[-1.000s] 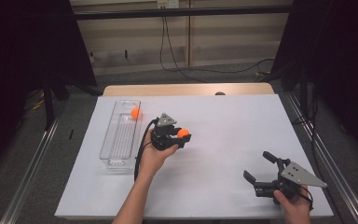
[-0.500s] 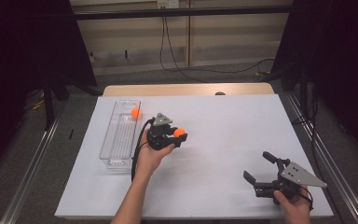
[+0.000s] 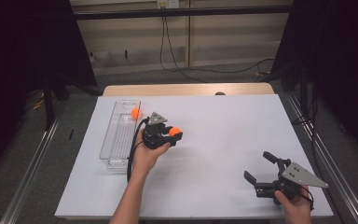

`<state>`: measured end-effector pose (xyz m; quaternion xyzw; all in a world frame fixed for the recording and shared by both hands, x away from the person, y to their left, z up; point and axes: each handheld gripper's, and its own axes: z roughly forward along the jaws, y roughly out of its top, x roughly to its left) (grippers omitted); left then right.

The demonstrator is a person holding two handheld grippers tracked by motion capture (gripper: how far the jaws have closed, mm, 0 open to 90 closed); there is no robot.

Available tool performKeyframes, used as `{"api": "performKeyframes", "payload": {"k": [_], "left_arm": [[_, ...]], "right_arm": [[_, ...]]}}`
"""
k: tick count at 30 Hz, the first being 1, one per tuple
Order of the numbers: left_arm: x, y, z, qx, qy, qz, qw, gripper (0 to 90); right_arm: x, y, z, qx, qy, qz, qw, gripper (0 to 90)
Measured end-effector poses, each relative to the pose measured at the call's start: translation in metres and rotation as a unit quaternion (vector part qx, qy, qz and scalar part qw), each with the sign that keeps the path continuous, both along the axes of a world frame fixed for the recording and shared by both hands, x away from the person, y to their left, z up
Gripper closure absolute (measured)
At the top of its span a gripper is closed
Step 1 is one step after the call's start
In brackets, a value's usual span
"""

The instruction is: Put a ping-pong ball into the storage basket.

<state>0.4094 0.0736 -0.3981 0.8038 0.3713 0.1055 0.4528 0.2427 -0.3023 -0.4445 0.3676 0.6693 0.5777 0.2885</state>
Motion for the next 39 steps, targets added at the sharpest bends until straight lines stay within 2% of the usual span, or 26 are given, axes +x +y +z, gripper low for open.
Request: {"api": "performKeyframes", "payload": {"k": [15,28,32,39], "left_arm": [[0.001,0.013,0.005,-0.013,0.0,0.019,0.9997,50.7],[-0.001,0.025,0.011,-0.013,-0.004,0.03,0.9994,50.8],[-0.001,0.03,0.012,-0.022,-0.004,0.037,0.9991,50.8],[0.0,0.034,0.013,-0.017,-0.003,0.041,0.999,50.8]], "right_arm": [[0.0,0.0,0.0,0.002,0.0,0.002,1.0,1.9],[0.0,0.0,0.0,0.0,0.0,0.001,1.0,1.9],[0.0,-0.001,0.001,-0.001,-0.002,0.001,1.0,1.7],[0.0,-0.001,0.0,-0.001,-0.001,0.001,1.0,1.4]]}}
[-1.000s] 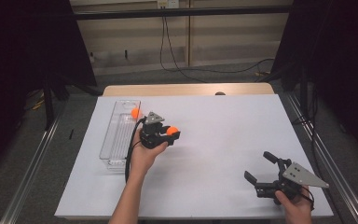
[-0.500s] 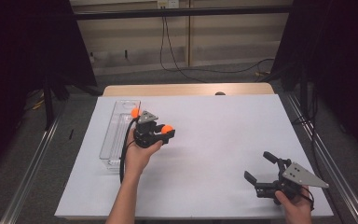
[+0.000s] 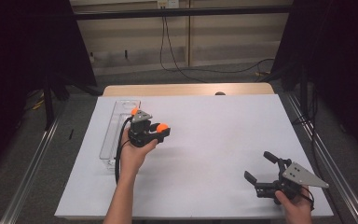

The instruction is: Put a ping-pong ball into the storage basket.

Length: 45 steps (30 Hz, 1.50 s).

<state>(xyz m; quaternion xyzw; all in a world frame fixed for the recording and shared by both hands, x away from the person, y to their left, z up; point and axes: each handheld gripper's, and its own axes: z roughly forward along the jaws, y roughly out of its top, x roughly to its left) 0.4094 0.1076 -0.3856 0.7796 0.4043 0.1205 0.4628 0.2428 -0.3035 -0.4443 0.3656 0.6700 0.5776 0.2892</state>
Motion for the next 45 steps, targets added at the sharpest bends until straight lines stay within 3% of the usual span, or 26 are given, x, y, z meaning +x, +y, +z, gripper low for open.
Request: {"api": "performKeyframes", "payload": {"k": [45], "left_arm": [[0.0,0.017,0.002,0.003,0.003,0.023,0.9997,50.8]], "right_arm": [[-0.002,0.0,0.001,0.001,-0.003,0.001,1.0,1.5]]}}
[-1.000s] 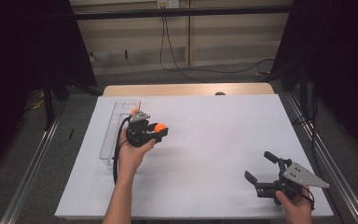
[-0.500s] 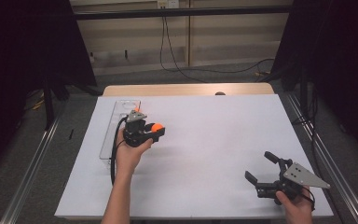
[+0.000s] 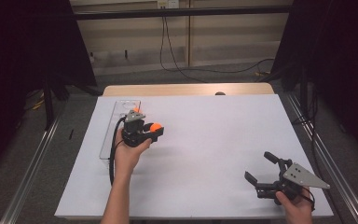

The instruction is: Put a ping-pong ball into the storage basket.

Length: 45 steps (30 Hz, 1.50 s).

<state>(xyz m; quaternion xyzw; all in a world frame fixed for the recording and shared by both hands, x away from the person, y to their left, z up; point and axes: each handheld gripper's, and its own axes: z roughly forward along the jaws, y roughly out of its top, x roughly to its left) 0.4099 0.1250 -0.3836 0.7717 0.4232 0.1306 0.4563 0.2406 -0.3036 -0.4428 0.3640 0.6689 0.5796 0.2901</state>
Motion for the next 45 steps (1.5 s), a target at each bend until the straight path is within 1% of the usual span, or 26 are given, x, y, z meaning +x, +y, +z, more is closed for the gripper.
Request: {"api": "performKeyframes", "payload": {"k": [2,6,7,10,12,14,16,17,20,22,24,27,28,30,33,36,39,40,42,45], "left_arm": [[0.0,0.001,0.001,0.0,0.0,0.002,1.0,50.8],[0.0,0.005,0.001,-0.01,0.001,0.005,0.9999,50.8],[-0.001,0.006,0.002,-0.008,0.002,0.006,1.0,50.8],[0.0,0.009,0.001,-0.013,0.004,0.006,0.9999,50.8],[0.001,0.01,0.001,-0.011,0.003,0.008,0.9999,50.7],[0.001,0.011,0.001,-0.016,0.004,0.006,0.9998,50.8],[0.001,0.013,0.001,-0.015,0.003,0.009,0.9998,50.7],[0.001,0.013,0.001,-0.019,0.002,0.012,0.9997,50.7],[0.001,0.017,0.002,-0.024,0.004,0.012,0.9996,50.7],[0.002,0.019,0.002,-0.019,0.004,0.015,0.9997,50.7],[0.002,0.02,0.001,-0.022,0.006,0.016,0.9996,50.8],[0.003,0.022,0.001,-0.015,0.004,0.02,0.9997,50.7],[0.003,0.022,0.001,-0.018,0.004,0.02,0.9996,50.7],[0.003,0.024,0.001,-0.01,0.002,0.025,0.9996,50.7],[0.003,0.027,0.0,-0.015,0.004,0.029,0.9995,50.7],[0.004,0.028,0.001,-0.008,0.001,0.032,0.9994,50.7],[0.004,0.028,0.001,-0.003,0.0,0.032,0.9995,50.7],[0.004,0.028,0.001,0.002,-0.001,0.033,0.9994,50.7],[0.003,0.029,0.0,0.001,0.001,0.035,0.9994,50.7],[0.003,0.03,0.001,0.006,-0.004,0.04,0.9992,50.7]], "right_arm": [[0.0,0.0,0.0,-0.001,0.0,0.0,1.0,1.6],[0.001,-0.001,-0.001,-0.001,0.001,0.0,1.0,1.6],[0.002,-0.001,-0.001,-0.003,0.002,0.0,1.0,1.6],[0.001,-0.001,-0.001,-0.002,0.002,0.0,1.0,1.6],[0.001,0.0,-0.001,-0.004,0.002,0.0,1.0,1.6],[0.001,-0.001,-0.001,-0.002,0.002,-0.001,1.0,1.6],[0.001,-0.001,-0.002,-0.003,0.003,-0.001,1.0,1.6],[0.001,-0.001,-0.002,-0.003,0.003,-0.001,1.0,1.6],[0.002,-0.002,-0.002,0.001,0.004,-0.003,1.0,1.6],[0.002,-0.002,-0.003,-0.002,0.007,-0.002,1.0,1.6],[0.002,-0.001,-0.002,0.002,0.005,-0.003,1.0,1.6],[0.001,-0.001,-0.002,-0.002,0.002,-0.001,1.0,1.6],[0.001,-0.001,-0.002,0.0,0.003,-0.002,1.0,1.6],[0.001,-0.001,-0.003,0.001,0.007,-0.001,1.0,1.6],[0.002,-0.002,-0.002,0.005,0.005,-0.004,1.0,1.6],[0.003,-0.003,-0.004,0.007,0.011,-0.006,0.9999,1.7],[0.002,-0.003,-0.003,0.005,0.009,-0.005,0.9999,1.6],[0.002,-0.003,-0.003,0.005,0.008,-0.004,0.9999,1.6],[0.001,-0.002,-0.002,0.005,0.006,-0.004,1.0,1.7],[-0.001,-0.001,-0.001,0.005,0.004,-0.004,1.0,1.7]]}}
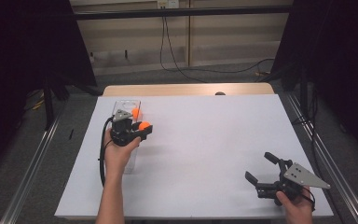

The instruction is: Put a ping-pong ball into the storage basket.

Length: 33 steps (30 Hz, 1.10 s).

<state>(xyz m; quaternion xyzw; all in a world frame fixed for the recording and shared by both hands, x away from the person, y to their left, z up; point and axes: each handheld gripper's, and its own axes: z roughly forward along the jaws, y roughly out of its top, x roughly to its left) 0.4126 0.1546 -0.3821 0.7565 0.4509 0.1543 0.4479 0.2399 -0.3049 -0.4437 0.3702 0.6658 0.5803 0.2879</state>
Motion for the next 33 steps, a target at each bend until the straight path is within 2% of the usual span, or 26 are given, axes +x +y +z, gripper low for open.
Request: {"api": "performKeyframes", "payload": {"k": [10,22,27,33], "left_arm": [[0.0,0.001,0.001,0.008,-0.005,0.003,0.9999,50.7],[-0.001,0.006,0.004,0.01,-0.011,0.012,0.9998,50.7],[-0.001,0.01,0.005,0.002,-0.011,0.014,0.9998,50.7],[-0.002,0.012,0.006,0.007,-0.015,0.017,0.9997,50.8]], "right_arm": [[0.0,0.0,0.0,-0.002,-0.003,0.001,1.0,1.7],[0.0,0.0,0.001,-0.002,-0.003,0.001,1.0,1.6],[0.0,0.0,0.001,-0.001,-0.003,0.002,1.0,1.6],[0.0,-0.001,0.001,-0.001,-0.004,0.001,1.0,1.7]]}}
